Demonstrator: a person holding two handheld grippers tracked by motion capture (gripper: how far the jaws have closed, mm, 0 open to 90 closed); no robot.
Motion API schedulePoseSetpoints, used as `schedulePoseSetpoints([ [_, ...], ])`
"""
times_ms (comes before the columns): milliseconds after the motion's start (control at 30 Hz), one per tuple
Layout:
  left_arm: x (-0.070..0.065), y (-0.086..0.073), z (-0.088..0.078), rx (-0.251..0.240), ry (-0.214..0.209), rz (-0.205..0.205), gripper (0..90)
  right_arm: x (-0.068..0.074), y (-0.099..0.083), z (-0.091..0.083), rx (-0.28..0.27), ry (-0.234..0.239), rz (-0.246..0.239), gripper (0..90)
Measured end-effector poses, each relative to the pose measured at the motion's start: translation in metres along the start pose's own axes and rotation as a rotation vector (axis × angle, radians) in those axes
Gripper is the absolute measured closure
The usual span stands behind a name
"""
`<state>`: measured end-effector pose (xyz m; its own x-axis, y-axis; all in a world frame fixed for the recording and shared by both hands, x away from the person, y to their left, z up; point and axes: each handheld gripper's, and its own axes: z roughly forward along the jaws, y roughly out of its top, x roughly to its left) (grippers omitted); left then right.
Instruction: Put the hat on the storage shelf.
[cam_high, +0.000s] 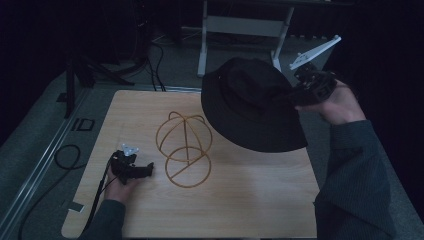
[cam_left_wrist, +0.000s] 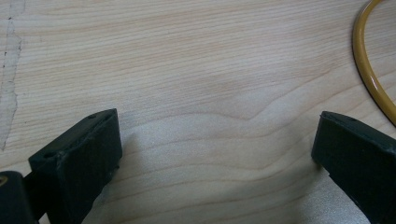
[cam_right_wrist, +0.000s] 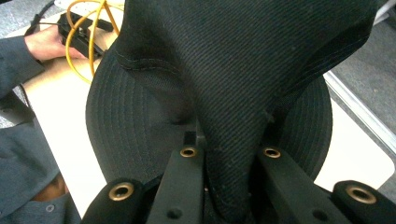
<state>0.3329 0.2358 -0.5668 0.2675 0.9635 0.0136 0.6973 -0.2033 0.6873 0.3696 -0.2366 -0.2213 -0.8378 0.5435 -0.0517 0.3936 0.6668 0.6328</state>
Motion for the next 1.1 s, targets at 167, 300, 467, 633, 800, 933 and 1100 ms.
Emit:
schedulePoseSetpoints([
  [167, 0.000, 0.000, 0.000, 0.000, 0.000, 0.000, 1.8, 0.004, 0.006, -0.002, -0.008, 0.006, -0.019, 86.3],
  [300, 0.000, 0.000, 0.000, 0.000, 0.000, 0.000, 1.8, 0.007, 0.009, -0.001, -0.014, 0.014, -0.030, 86.4],
  [467, 0.000, 0.000, 0.000, -0.001, 0.000, 0.000, 1.8, 0.011, 0.013, 0.001, -0.028, 0.033, -0.047, 86.3],
  [633, 0.000, 0.000, 0.000, -0.001, 0.001, 0.000, 1.8, 0.015, 0.018, 0.004, -0.034, 0.051, -0.066, 86.4],
  [800, 0.000, 0.000, 0.000, -0.001, 0.001, 0.000, 1.8, 0.018, 0.023, 0.009, -0.033, 0.064, -0.081, 86.3],
  [933, 0.000, 0.000, 0.000, -0.002, -0.002, 0.001, 1.8, 0.021, 0.027, 0.012, -0.036, 0.074, -0.094, 86.3],
  [1100, 0.000, 0.000, 0.000, -0.001, -0.002, 0.001, 1.8, 0.023, 0.030, 0.016, -0.043, 0.095, -0.102, 86.3],
])
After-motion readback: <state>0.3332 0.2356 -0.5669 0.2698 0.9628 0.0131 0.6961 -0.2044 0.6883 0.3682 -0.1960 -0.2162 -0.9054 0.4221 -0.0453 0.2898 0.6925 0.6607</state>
